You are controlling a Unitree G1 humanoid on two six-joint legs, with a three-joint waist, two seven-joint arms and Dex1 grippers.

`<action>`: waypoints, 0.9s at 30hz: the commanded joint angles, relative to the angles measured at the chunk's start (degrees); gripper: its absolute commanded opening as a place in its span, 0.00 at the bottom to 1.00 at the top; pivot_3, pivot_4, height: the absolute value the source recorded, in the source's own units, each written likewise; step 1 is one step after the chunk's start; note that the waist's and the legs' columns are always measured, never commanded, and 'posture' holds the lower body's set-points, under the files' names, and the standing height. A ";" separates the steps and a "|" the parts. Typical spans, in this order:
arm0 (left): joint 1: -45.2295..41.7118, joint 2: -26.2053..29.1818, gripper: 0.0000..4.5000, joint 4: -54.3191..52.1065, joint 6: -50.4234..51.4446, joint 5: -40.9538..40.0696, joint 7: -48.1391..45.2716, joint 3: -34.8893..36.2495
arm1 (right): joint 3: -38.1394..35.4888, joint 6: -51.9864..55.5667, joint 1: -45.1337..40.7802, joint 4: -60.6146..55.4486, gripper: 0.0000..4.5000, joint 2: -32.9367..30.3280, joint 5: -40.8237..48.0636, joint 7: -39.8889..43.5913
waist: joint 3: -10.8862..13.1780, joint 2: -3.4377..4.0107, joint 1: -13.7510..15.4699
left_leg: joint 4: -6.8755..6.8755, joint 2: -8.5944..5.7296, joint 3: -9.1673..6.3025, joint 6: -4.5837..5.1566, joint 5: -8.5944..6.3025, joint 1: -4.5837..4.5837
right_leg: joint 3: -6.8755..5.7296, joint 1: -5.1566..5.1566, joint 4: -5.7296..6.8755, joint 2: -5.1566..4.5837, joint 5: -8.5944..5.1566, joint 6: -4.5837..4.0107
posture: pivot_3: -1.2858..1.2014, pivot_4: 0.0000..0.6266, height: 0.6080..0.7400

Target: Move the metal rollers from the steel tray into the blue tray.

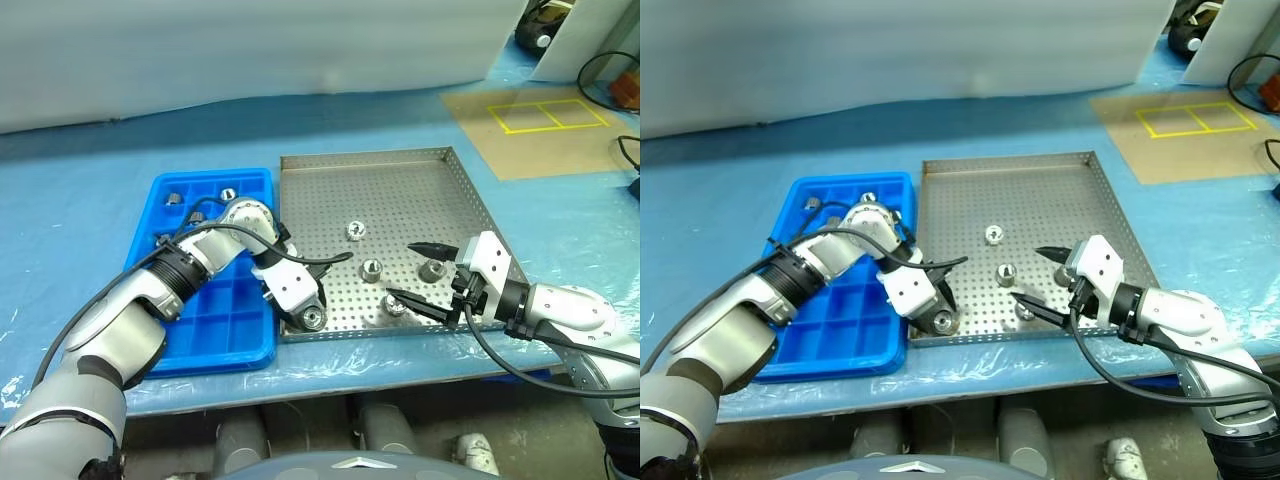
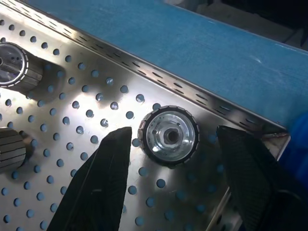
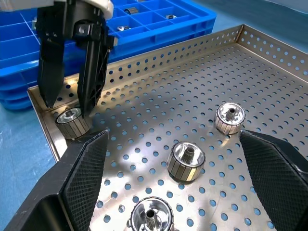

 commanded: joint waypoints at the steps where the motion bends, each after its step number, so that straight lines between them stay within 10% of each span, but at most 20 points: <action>1: 0.62 -0.10 0.67 -0.99 -0.96 0.23 -0.27 -0.45 | -0.67 -0.39 -0.75 -2.33 1.00 -0.14 0.59 -0.27 | 0.00 0.00 -0.12 | 0.01 0.00 0.00 -0.01 0.00 0.00 | 0.00 0.00 0.01 0.00 0.00 0.00 | 0.35 0.24 1.00; 6: 0.79 -0.32 0.67 -0.15 -1.67 -0.14 -0.27 -1.00 | -0.62 -0.43 -0.93 -2.20 1.00 -0.14 0.52 -0.32 | 0.00 0.00 -0.23 | 0.01 0.00 0.00 -0.02 0.01 0.01 | 0.00 0.00 0.02 0.00 0.00 0.00 | 0.35 0.24 1.00; 11: 0.62 -2.57 0.33 2.64 -2.62 2.97 1.93 1.53 | -0.80 -0.56 -1.30 -1.86 1.00 -0.28 0.45 -0.31 | 0.00 0.01 -0.23 | 0.00 -0.01 0.00 0.00 0.00 -0.01 | 0.00 0.00 0.01 0.00 0.00 0.00 | 0.35 0.24 1.00; 14: 0.64 -2.60 0.33 3.59 -3.51 3.11 0.54 1.58 | -0.65 -0.70 -1.66 -1.53 1.00 -0.21 0.33 -0.30 | -0.01 0.01 -0.19 | 0.03 -0.01 0.00 0.00 0.00 0.00 | 0.00 0.02 0.01 0.00 0.00 -0.01 | 0.36 0.24 1.00; 19: 0.80 -3.08 0.06 4.91 -4.30 5.08 2.24 3.06 | -0.31 -1.03 -2.24 -1.01 1.00 -0.03 0.11 -0.19 | -0.01 0.01 -0.13 | 0.05 -0.01 0.00 0.00 0.00 0.04 | 0.00 0.08 0.01 -0.01 0.00 0.00 | 0.36 0.24 1.00; 27: 0.75 -2.70 0.06 3.97 -3.78 5.61 3.18 5.67 | 0.86 -1.73 -3.22 0.25 1.00 0.34 -0.48 0.36 | -0.01 0.02 -0.03 | 0.05 -0.01 -0.01 0.00 0.00 0.03 | 0.00 0.08 0.02 -0.01 0.00 0.00 | 0.37 0.24 1.00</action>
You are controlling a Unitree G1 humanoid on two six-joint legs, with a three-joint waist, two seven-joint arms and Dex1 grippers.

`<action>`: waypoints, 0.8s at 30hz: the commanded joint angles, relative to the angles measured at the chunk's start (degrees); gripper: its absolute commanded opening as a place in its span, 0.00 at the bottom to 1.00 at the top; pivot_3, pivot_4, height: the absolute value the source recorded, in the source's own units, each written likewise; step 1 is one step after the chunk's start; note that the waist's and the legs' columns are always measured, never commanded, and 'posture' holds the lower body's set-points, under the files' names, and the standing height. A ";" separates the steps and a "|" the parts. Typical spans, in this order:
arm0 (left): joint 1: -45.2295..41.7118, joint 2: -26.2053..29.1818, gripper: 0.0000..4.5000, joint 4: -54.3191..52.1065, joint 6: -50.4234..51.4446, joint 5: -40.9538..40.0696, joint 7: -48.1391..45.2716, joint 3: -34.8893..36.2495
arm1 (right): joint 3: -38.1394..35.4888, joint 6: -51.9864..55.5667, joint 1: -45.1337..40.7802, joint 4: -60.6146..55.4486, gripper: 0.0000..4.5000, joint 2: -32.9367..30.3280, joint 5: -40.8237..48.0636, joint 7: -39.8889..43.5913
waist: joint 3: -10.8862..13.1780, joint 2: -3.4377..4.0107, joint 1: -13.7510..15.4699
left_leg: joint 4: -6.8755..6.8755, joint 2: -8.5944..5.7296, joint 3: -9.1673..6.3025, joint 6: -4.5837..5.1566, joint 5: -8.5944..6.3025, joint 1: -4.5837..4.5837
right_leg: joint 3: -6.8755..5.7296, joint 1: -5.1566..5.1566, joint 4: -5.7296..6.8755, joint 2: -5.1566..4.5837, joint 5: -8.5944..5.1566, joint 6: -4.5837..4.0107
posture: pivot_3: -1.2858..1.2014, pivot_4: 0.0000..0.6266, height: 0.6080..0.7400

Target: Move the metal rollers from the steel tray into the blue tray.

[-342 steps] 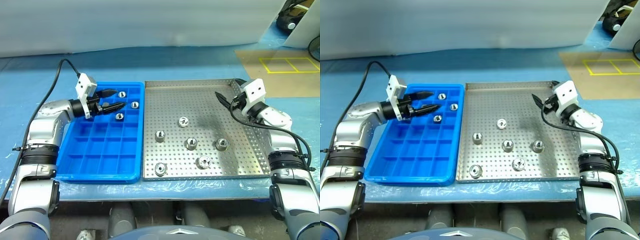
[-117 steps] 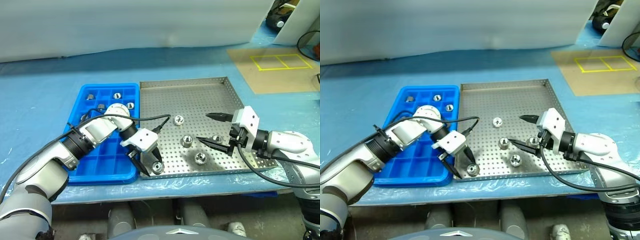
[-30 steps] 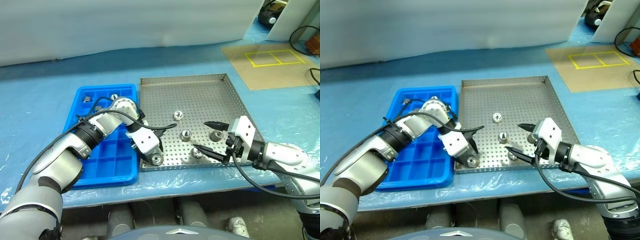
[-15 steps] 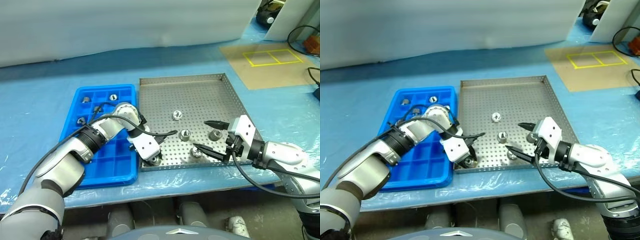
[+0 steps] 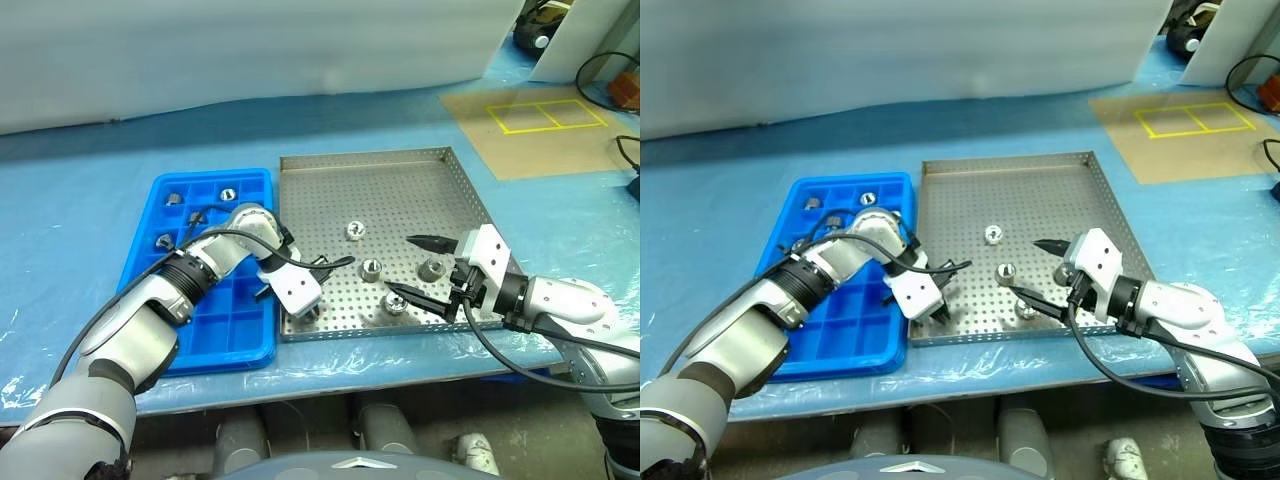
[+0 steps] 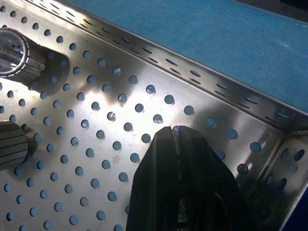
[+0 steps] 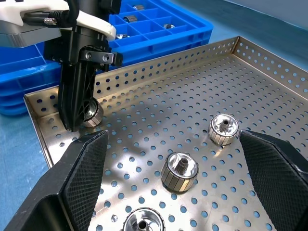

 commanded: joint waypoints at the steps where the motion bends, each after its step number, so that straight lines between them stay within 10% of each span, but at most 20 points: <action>1: -0.24 0.61 0.06 -1.46 0.41 -0.83 0.37 3.05 | 0.50 -1.60 -0.93 -0.02 1.00 0.37 -0.29 0.39 | 0.00 0.00 0.01 | 0.00 0.00 0.00 0.00 0.00 0.00 | 0.00 -0.01 0.00 0.00 0.00 0.00 | 0.37 0.24 1.00; 9: -3.82 0.86 0.06 -6.32 14.72 -12.43 -2.96 7.98 | 1.13 -2.85 -1.55 1.29 1.00 0.46 -0.93 1.17 | 0.00 0.00 0.44 | -0.02 0.01 0.00 0.00 0.00 -0.02 | 0.00 -0.07 0.01 0.00 0.00 0.00 | 0.37 0.24 1.00; 16: -5.47 1.67 0.39 2.35 5.94 -6.24 -2.38 7.08 | 1.45 -3.40 -1.98 1.67 1.00 0.80 -1.29 1.58 | 0.01 -0.01 0.33 | -0.02 0.00 0.02 0.00 0.00 -0.03 | 0.00 -0.07 0.00 0.02 0.00 0.00 | 0.37 0.24 1.00; 24: -6.26 1.30 0.39 6.64 -0.82 -2.41 -2.96 5.00 | 1.44 -3.45 -1.51 1.23 1.00 1.03 -1.69 1.32 | 0.01 -0.01 0.94 | -0.02 0.00 0.01 0.02 -0.01 -0.04 | 0.00 -0.07 -0.02 0.01 0.00 0.00 | 0.37 0.24 1.00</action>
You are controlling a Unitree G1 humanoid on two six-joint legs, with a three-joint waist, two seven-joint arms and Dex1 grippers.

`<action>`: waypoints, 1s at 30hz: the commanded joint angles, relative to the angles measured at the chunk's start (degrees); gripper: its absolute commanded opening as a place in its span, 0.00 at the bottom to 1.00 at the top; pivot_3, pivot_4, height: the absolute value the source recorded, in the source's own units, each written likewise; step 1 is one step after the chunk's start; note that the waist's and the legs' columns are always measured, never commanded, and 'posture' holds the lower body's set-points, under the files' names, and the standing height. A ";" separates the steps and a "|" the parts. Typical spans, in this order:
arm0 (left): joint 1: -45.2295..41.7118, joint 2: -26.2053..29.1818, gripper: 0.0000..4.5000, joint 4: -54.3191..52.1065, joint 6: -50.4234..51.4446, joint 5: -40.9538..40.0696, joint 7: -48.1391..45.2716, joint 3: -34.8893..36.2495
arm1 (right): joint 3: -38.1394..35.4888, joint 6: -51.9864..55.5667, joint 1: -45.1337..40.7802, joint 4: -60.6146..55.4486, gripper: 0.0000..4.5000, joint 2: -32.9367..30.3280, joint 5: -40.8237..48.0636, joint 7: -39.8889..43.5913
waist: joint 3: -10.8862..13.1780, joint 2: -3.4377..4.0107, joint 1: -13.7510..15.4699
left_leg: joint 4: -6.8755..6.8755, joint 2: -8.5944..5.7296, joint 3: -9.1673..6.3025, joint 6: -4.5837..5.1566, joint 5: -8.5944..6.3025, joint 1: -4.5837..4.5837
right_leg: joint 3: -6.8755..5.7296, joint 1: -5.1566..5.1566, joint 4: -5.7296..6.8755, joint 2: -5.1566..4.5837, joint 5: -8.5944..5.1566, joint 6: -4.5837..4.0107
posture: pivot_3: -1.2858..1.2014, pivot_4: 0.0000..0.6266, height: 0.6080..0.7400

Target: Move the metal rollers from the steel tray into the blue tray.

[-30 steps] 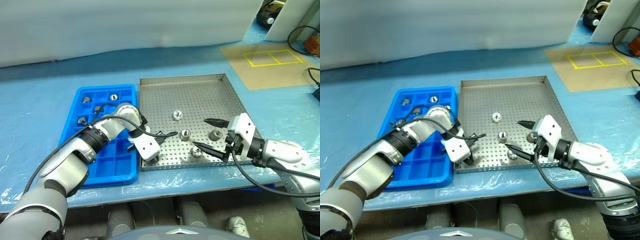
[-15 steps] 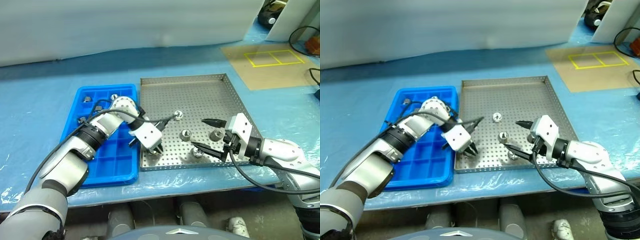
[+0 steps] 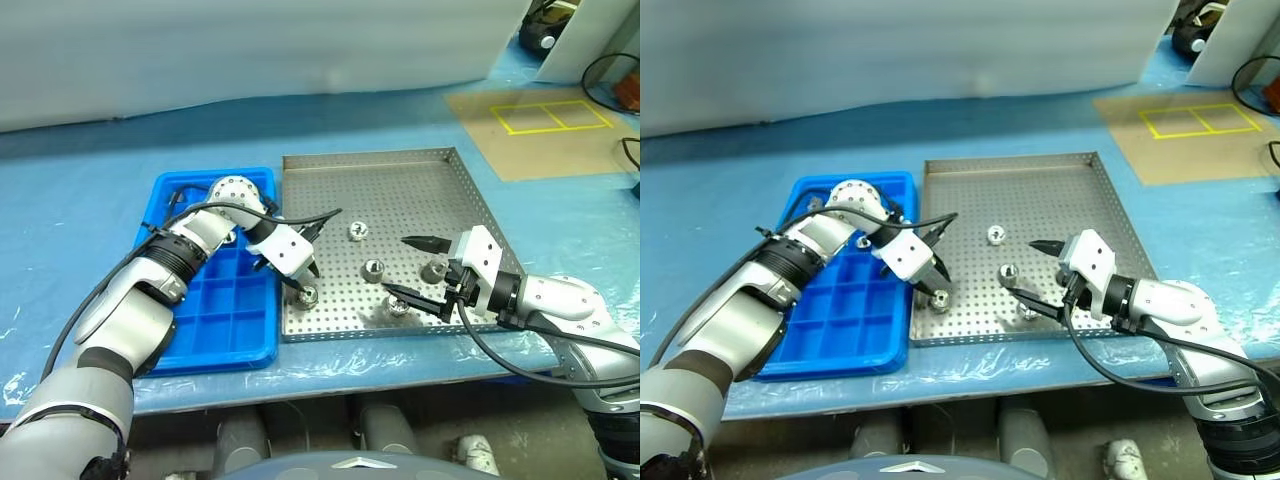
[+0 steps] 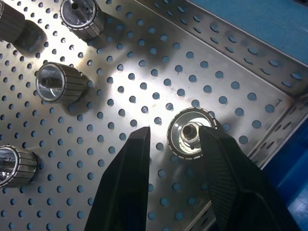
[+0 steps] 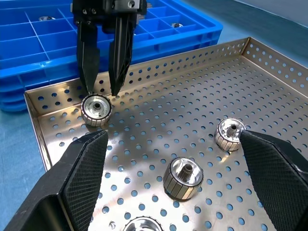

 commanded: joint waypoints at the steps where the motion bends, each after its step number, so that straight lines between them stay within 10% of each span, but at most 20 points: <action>1: -1.58 0.50 0.39 0.97 -3.30 1.08 -0.27 -1.44 | -0.52 -1.20 -0.08 -1.17 1.00 0.22 0.13 -0.18 | 0.00 0.00 0.18 | 0.00 0.00 0.00 0.00 0.00 0.01 | 0.00 0.00 0.01 0.00 0.00 0.00 | 0.37 0.24 1.00; 11: -1.79 -0.60 0.39 2.47 -4.84 0.41 -0.27 -3.83 | -0.80 -1.31 0.90 -1.60 1.00 0.61 -0.28 -0.85 | 0.00 0.00 0.23 | 0.00 0.00 0.00 -0.01 0.01 0.01 | 0.02 0.00 0.02 0.00 0.00 0.00 | 0.36 0.24 1.00; 18: -2.27 -0.19 0.86 2.33 -5.11 -0.58 -0.27 -4.47 | -0.81 -1.59 1.05 -1.56 1.00 0.72 -0.62 -1.33 | 0.00 0.00 -0.02 | -0.02 0.01 0.01 -0.01 0.01 0.03 | 0.01 0.01 0.03 0.02 0.00 0.00 | 0.36 0.24 1.00; 30: -2.07 5.98 0.86 0.17 -3.23 0.70 -0.27 -12.67 | -0.47 -2.01 1.37 -1.53 1.00 0.57 -1.48 -1.77 | 0.00 0.00 -1.47 | -0.12 0.15 0.05 -0.14 0.07 0.06 | 0.01 0.01 0.10 0.11 0.00 0.00 | 0.36 0.24 1.00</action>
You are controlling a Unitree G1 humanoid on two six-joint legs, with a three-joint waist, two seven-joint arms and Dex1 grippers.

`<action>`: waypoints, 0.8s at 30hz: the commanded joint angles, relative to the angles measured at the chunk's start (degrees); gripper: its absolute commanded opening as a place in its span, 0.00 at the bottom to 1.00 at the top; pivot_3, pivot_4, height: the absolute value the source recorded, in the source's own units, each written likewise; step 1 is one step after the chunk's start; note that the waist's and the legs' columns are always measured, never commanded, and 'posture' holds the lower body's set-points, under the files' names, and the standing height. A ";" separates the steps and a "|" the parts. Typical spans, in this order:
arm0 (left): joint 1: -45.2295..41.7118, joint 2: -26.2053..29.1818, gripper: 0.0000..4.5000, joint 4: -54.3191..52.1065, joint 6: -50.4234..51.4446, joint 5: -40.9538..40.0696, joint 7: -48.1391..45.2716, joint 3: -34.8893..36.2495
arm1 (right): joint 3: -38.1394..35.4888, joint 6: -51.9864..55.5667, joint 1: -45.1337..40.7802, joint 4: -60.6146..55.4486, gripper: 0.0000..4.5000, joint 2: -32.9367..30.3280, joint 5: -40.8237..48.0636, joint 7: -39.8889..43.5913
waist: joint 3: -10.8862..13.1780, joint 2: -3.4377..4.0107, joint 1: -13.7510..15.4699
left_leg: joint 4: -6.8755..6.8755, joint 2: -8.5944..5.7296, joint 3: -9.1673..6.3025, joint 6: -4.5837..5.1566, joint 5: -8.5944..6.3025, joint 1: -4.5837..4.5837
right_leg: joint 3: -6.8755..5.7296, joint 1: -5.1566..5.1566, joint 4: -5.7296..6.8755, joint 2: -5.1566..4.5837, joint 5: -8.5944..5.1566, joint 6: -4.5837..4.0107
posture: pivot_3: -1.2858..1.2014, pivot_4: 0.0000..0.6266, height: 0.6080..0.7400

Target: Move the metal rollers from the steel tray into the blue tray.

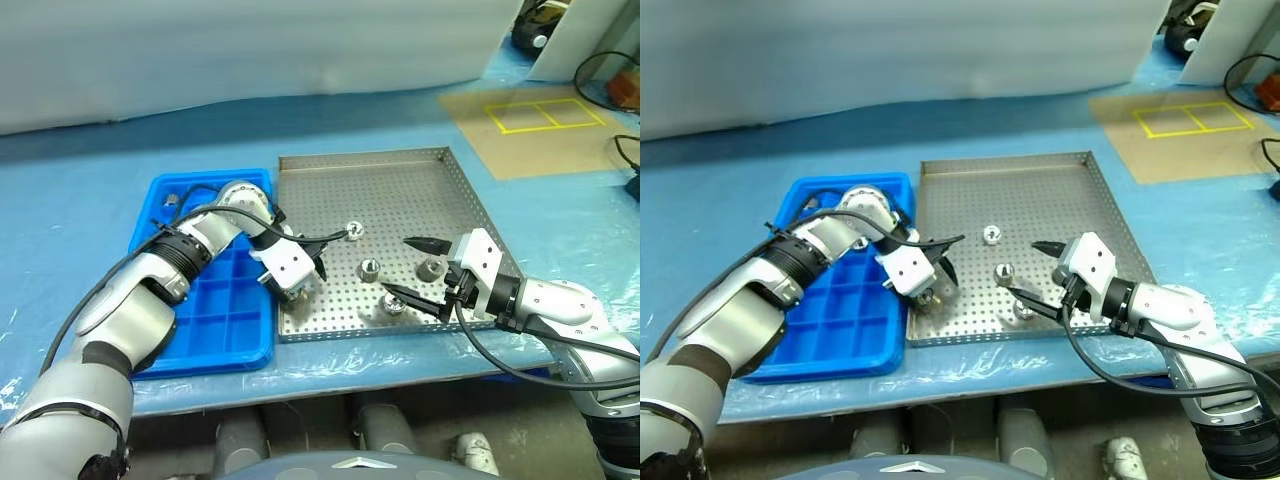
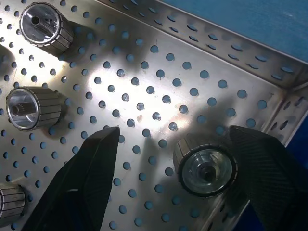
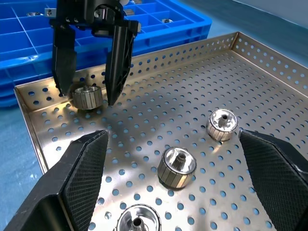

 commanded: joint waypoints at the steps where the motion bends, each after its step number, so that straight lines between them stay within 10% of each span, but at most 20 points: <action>1: 0.30 4.02 0.86 0.07 1.65 1.56 -1.52 -4.15 | -0.49 -1.19 0.02 -1.44 1.00 0.04 -0.24 -0.32 | 0.00 0.00 -0.40 | 0.00 0.03 0.00 -0.03 0.02 0.03 | 0.00 0.00 0.02 0.02 0.00 0.00 | 0.36 0.24 1.00; 20: -1.21 2.20 0.86 10.66 -4.29 15.45 2.98 -1.14 | -0.34 -1.03 -0.27 -1.42 1.00 0.45 -0.72 -0.88 | -0.01 0.01 -1.94 | 0.04 0.66 -0.23 -0.56 0.31 0.51 | 0.11 -0.02 0.02 1.00 0.01 0.03 | 0.36 0.24 1.00; 24: -0.76 2.17 0.65 10.04 -3.80 14.67 1.36 -0.41 | -0.11 -1.44 -0.44 -0.90 1.00 0.49 -1.28 -0.92 | -0.01 0.01 -1.89 | 0.00 0.66 -0.23 -0.56 0.30 0.51 | 0.11 -0.03 0.02 1.00 0.05 -0.04 | 0.36 0.24 1.00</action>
